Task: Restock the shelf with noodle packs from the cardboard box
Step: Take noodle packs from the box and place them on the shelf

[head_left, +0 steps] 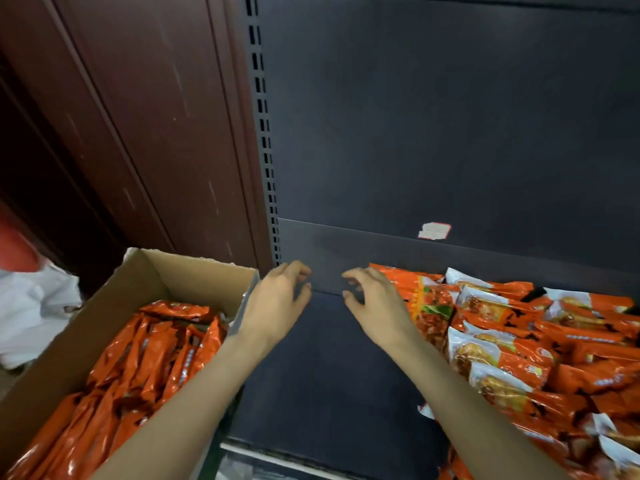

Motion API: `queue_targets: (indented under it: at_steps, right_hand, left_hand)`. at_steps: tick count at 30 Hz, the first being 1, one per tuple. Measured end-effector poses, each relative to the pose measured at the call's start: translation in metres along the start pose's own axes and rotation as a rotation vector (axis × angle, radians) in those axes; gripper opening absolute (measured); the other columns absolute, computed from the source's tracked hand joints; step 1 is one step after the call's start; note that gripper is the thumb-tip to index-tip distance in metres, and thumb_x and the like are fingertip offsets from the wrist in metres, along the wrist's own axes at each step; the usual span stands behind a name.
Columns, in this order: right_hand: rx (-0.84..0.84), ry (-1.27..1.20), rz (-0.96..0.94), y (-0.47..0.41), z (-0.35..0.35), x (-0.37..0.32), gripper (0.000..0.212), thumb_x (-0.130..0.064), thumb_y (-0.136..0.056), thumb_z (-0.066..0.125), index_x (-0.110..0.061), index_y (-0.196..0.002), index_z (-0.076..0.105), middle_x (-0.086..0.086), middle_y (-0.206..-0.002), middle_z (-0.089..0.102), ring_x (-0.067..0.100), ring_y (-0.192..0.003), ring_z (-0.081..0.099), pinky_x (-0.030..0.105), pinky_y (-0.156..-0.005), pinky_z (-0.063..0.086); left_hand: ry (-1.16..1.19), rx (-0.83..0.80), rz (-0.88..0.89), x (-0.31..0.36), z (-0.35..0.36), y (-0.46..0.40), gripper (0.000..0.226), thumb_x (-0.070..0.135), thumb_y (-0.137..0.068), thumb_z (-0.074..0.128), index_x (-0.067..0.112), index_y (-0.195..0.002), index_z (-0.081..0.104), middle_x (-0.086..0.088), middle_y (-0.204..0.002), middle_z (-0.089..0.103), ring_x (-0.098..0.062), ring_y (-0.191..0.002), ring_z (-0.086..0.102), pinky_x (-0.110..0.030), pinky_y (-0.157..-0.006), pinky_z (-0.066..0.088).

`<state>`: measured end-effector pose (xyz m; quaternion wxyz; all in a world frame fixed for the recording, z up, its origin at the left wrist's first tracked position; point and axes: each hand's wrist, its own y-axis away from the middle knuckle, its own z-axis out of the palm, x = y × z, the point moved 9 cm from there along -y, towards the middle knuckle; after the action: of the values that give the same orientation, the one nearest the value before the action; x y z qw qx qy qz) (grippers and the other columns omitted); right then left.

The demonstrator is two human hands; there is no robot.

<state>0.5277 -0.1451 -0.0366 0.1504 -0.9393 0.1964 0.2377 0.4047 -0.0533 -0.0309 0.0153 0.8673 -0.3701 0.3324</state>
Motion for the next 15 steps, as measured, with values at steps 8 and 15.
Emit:
queue_targets:
  at_steps: [8,15]
  right_hand:
    - [-0.175,-0.108,-0.114,-0.013,0.094,-0.123,0.022,-0.019,-0.094,0.051,-0.02,-0.113,0.061,-0.004,-0.11,0.055,0.012,-0.103,0.055,0.032,-0.083,0.049]
    - [-0.263,-0.071,-0.02,-0.036,0.195,-0.188,0.026,-0.02,-0.092,0.053,-0.02,-0.117,0.058,-0.001,-0.117,0.056,0.016,-0.112,0.052,0.035,-0.094,0.046]
  left_hand:
    - [-0.137,0.047,-0.192,-0.15,-0.095,0.054,0.016,0.015,-0.086,0.059,0.013,-0.101,0.061,-0.006,-0.096,0.062,-0.026,-0.092,0.061,-0.035,-0.082,0.049]
    - [-0.104,-0.108,-0.236,-0.269,-0.124,0.061,0.024,0.012,-0.087,0.059,0.012,-0.112,0.061,-0.011,-0.107,0.059,-0.027,-0.106,0.056,-0.027,-0.092,0.036]
